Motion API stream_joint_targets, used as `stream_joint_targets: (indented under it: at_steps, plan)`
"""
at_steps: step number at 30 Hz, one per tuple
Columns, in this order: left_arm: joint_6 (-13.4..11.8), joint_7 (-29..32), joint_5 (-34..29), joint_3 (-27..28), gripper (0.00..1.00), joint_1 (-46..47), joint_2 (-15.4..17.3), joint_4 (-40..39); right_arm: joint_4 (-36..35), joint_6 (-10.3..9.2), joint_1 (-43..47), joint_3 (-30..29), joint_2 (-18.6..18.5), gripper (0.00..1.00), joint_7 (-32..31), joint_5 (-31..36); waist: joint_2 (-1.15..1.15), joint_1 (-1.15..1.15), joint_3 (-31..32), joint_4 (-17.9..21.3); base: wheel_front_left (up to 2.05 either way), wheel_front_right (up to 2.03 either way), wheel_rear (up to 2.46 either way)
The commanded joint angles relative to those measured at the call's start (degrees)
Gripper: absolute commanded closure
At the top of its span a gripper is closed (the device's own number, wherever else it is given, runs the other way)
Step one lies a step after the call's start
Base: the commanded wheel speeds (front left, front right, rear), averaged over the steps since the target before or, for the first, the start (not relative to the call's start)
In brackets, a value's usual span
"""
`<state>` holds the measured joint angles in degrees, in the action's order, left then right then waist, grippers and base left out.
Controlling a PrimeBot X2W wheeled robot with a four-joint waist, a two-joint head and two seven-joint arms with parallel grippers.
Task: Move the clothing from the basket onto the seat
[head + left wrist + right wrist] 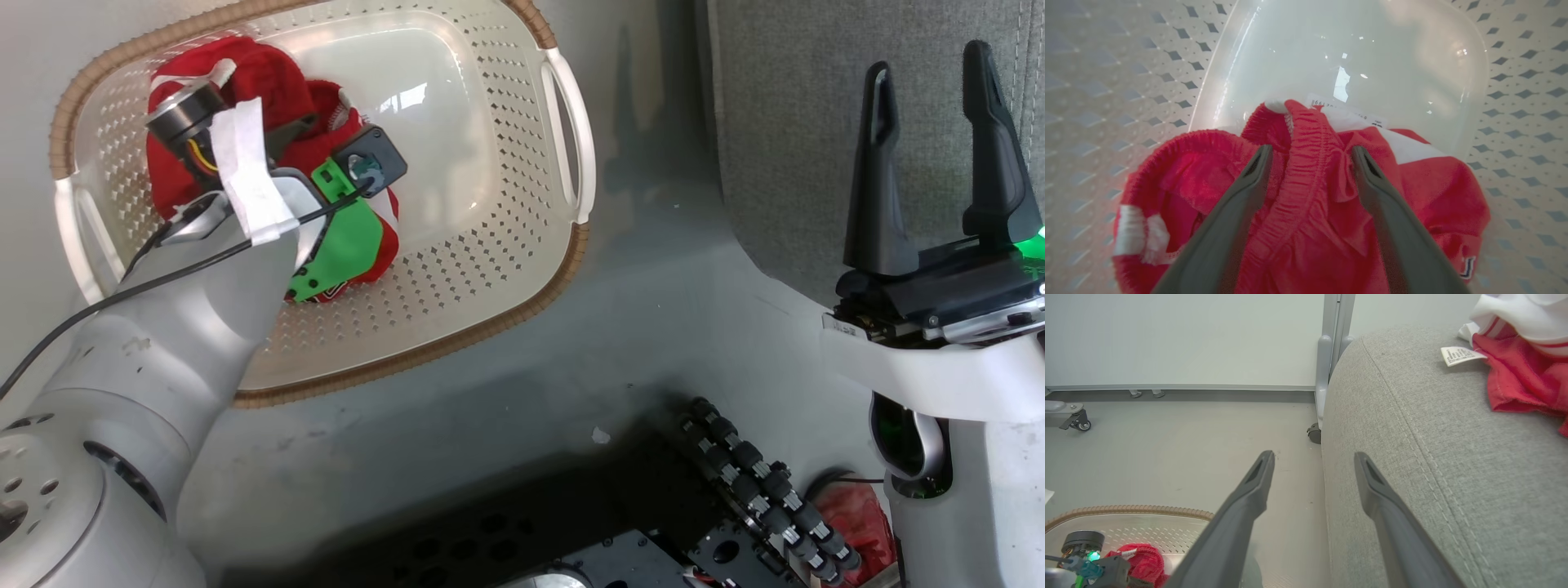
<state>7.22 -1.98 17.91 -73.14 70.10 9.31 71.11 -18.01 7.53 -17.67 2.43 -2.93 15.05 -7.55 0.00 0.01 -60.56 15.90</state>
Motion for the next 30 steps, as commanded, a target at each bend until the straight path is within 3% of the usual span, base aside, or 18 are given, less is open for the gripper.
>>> stream_joint_targets:
  at_steps: [1,7,8,9,18,30]
  plan:
    - [-0.5,-0.1,-0.5,-0.1,0.00,0.4,0.3,0.7,-0.4,-0.08,0.7,0.1,0.0,0.00,0.2,-0.2,0.00,-0.01,-0.4,0.3,0.00,0.00,0.00]
    - [-1.2,2.4,-2.7,-0.2,0.00,-0.4,-0.2,2.0,-0.5,-0.08,0.3,-0.4,0.0,0.00,0.2,0.5,0.00,-0.01,-0.2,0.3,0.00,0.00,0.00]
    - [-1.1,2.3,-2.6,-0.2,0.63,-0.4,-0.3,2.1,-0.6,-0.08,0.3,-0.5,0.0,0.00,0.2,0.5,0.00,-0.01,-0.1,0.3,0.00,0.00,0.00]
    - [-1.1,2.1,-2.3,-0.1,1.00,-0.2,-0.3,2.2,-0.6,-0.08,0.2,-0.6,0.0,0.00,0.2,0.5,0.00,-0.01,-0.1,0.3,0.00,0.00,0.00]
    - [-2.6,-2.9,0.4,1.7,1.00,-0.4,-2.0,2.3,0.5,-0.08,-0.9,0.3,0.0,0.00,0.2,1.1,0.00,-0.01,1.8,-0.9,0.00,0.00,0.00]
    - [-3.5,-12.0,8.1,7.2,1.00,-10.3,-5.5,1.5,2.7,-0.08,1.2,-0.7,0.0,0.00,0.2,2.9,0.00,-0.01,16.7,-5.4,0.00,0.00,0.00]
